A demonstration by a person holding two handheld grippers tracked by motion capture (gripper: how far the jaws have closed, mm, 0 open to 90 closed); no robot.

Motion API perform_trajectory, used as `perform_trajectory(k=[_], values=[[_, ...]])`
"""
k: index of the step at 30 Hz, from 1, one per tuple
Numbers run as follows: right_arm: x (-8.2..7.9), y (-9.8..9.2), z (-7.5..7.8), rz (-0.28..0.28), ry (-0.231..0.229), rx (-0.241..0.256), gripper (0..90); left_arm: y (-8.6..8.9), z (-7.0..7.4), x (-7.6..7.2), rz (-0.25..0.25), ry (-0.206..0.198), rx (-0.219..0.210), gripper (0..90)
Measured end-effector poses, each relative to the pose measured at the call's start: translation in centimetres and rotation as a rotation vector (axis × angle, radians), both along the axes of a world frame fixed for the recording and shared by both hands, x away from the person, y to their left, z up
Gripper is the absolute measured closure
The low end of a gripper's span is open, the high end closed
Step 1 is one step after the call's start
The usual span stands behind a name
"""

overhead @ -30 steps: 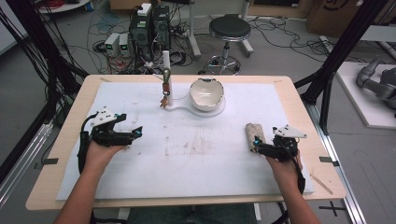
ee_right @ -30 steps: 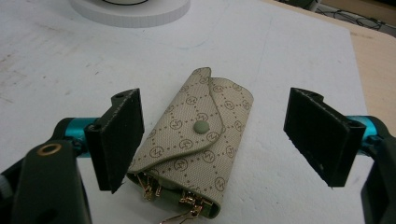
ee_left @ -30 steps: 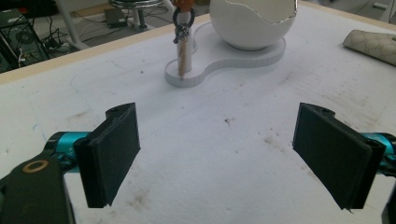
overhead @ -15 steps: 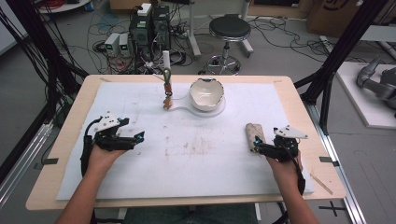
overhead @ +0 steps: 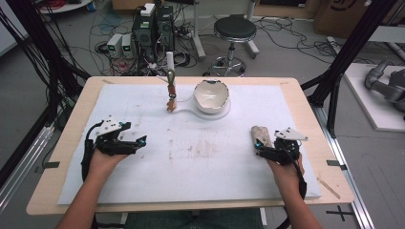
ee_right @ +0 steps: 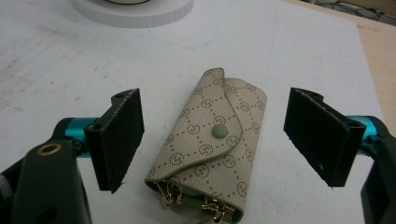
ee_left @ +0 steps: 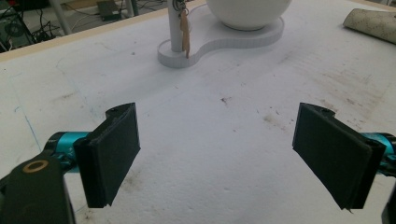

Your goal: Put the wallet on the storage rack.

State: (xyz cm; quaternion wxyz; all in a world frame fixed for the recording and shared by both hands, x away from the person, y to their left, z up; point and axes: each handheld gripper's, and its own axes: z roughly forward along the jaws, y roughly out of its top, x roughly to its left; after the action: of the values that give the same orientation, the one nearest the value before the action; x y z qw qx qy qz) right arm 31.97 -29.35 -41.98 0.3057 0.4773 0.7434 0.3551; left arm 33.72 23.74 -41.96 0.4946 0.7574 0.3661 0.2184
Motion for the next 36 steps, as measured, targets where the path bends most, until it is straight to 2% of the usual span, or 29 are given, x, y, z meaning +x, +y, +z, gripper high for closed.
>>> perform_trajectory(k=[1,13,16,18,23,24,25,27,36], values=[[0.2,0.1,-0.2,-0.010,0.018,-0.004,20.4,0.0,0.0,0.0,0.002,0.003,0.003,14.8],[1.2,0.4,-1.6,-0.065,0.106,-0.007,20.4,-0.3,-0.2,0.1,-0.001,0.011,0.018,14.8],[1.6,0.8,-2.1,-0.097,0.141,-0.014,20.4,-0.3,-0.2,0.1,-0.004,0.011,0.021,14.8],[1.6,0.9,-2.2,-0.104,0.149,-0.015,20.4,-0.3,-0.2,0.0,-0.002,0.010,0.021,14.8],[1.9,0.9,-2.7,-0.114,0.194,-0.003,20.3,-0.2,-0.2,0.0,0.001,0.012,0.019,14.8],[2.1,0.9,-2.9,-0.116,0.214,0.007,20.2,-0.2,-0.2,0.0,0.002,0.013,0.021,14.8],[2.1,0.9,-2.9,-0.116,0.214,0.007,20.2,-0.2,-0.3,0.0,0.004,0.014,0.021,14.8],[2.2,0.9,-3.2,-0.123,0.245,0.015,18.8,-0.2,-0.3,0.0,0.004,0.016,0.025,14.8],[2.2,0.8,-3.2,-0.118,0.246,0.023,20.7,-0.4,-0.3,0.0,0.001,0.020,0.029,14.8]])
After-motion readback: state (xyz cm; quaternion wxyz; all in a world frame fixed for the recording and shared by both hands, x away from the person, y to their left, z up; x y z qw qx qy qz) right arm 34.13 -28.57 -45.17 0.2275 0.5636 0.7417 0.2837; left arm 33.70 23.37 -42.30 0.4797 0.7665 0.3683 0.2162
